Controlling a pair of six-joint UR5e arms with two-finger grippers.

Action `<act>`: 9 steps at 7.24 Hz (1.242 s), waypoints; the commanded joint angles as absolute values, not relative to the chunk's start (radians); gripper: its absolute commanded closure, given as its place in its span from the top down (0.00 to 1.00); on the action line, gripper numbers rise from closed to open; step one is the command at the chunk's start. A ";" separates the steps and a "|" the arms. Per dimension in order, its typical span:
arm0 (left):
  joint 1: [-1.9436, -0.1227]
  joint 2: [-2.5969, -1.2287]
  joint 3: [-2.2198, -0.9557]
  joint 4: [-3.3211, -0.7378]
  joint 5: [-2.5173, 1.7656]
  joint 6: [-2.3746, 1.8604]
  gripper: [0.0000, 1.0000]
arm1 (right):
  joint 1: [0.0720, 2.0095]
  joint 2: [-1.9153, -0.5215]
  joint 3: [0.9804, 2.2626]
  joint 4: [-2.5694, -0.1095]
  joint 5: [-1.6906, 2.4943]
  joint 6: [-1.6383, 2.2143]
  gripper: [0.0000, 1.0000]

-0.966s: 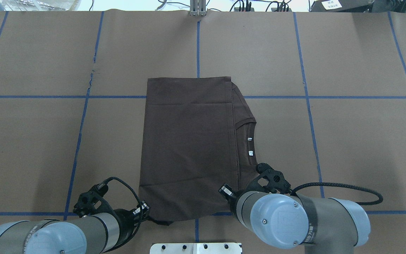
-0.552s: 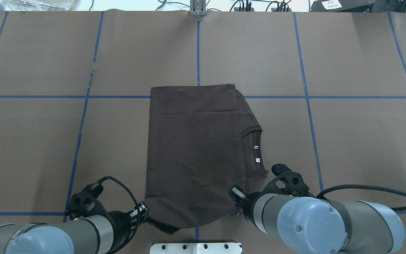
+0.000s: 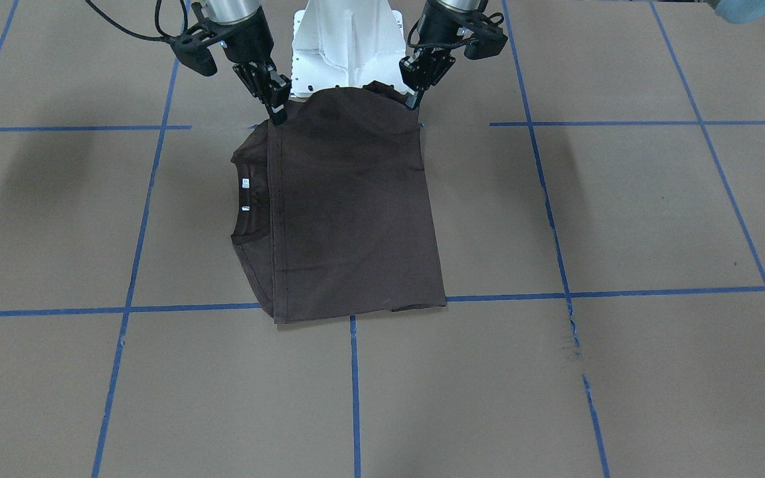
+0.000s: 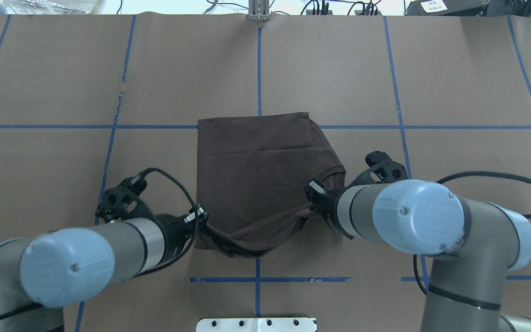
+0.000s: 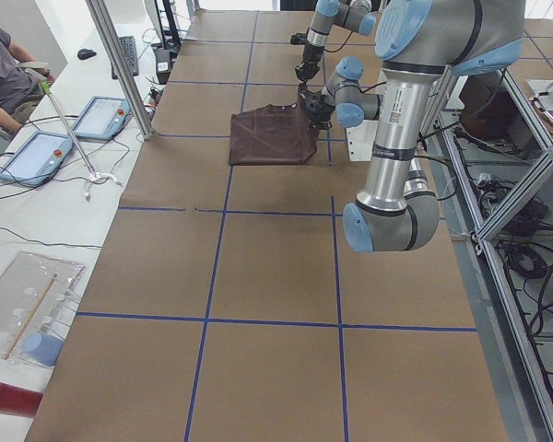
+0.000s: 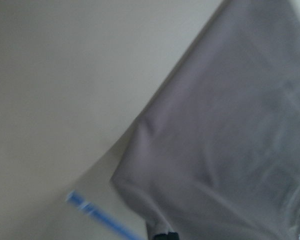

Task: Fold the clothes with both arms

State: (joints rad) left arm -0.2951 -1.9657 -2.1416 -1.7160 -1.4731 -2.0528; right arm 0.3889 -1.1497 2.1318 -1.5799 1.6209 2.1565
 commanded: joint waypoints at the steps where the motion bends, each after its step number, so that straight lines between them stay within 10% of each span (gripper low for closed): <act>1: -0.470 -2.086 -1.975 -1.719 -1.529 -1.921 0.00 | 0.538 -1.057 1.966 -1.540 1.707 2.120 0.00; 5: -0.605 -2.179 -1.583 -1.984 -1.523 -1.769 0.00 | 0.688 -0.869 1.494 -1.293 1.828 1.996 0.00; 6: -0.689 -2.250 -1.377 -2.078 -1.525 -1.615 0.79 | 0.749 -0.771 1.219 -1.111 1.897 1.877 0.99; 7: -0.739 -2.249 -1.352 -2.117 -1.531 -1.518 1.00 | 0.799 -0.755 1.144 -1.010 1.923 1.756 1.00; 9: -0.796 -2.196 -1.464 -2.105 -1.644 -1.415 1.00 | 0.925 -0.802 1.160 -1.008 2.108 1.610 1.00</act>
State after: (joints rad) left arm -0.7554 -2.2306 -1.4066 -2.0998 -1.5731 -1.4864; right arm 0.8541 -0.7737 1.1691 -1.0309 2.0043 1.7116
